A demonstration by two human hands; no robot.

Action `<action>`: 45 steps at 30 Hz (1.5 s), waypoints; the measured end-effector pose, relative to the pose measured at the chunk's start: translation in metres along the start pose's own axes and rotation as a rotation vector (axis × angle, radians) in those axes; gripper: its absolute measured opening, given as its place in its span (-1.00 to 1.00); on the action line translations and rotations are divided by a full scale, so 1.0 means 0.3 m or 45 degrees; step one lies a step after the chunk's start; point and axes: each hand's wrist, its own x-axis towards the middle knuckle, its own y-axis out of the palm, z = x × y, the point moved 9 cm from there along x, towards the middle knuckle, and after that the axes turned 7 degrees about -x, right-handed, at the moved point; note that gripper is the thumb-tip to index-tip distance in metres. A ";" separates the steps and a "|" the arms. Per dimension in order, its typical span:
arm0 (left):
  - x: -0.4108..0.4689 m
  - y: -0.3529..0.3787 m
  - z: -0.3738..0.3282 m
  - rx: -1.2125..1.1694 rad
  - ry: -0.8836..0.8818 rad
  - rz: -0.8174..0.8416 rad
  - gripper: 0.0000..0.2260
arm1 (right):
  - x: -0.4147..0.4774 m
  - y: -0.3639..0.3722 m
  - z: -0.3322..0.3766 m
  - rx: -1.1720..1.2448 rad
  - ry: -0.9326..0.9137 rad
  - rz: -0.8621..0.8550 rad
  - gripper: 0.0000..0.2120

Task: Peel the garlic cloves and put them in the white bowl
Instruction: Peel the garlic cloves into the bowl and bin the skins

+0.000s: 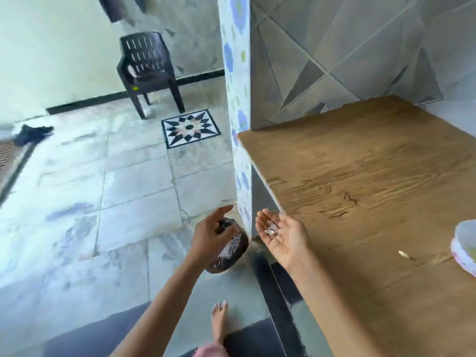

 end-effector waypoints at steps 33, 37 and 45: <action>1.038 0.271 2.085 0.083 -0.806 0.235 -0.74 | 2.012 -0.468 -0.985 -0.379 0.649 -0.489 -0.28; 1.009 0.290 2.111 0.062 -0.775 0.170 -0.75 | 2.035 -0.512 -1.040 -0.389 0.696 -0.446 -0.24; 0.948 0.469 2.062 -0.244 -0.639 0.388 -0.60 | 2.028 -0.481 -1.083 -0.330 0.748 -0.355 -0.22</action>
